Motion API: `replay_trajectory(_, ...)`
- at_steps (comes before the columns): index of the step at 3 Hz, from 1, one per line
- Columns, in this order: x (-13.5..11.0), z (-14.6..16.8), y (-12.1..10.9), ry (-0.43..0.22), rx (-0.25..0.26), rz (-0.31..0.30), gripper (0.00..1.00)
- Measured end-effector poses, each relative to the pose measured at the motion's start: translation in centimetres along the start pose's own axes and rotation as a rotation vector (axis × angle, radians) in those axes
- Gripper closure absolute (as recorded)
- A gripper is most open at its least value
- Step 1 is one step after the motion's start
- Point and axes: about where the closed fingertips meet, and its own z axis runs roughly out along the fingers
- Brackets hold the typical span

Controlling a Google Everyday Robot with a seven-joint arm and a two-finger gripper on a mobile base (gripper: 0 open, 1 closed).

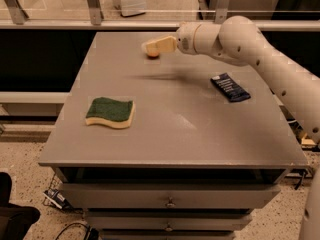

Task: Pick orange

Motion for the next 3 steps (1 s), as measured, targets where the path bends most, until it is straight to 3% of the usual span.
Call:
replay_trajectory(2, 3.0, 3.6, -1.8, 0.139, 0.034, -0.029, 0.0)
replay_trajectory(3, 4.2, 4.5, -1.8, 0.16, 0.032, -0.021, 0.0)
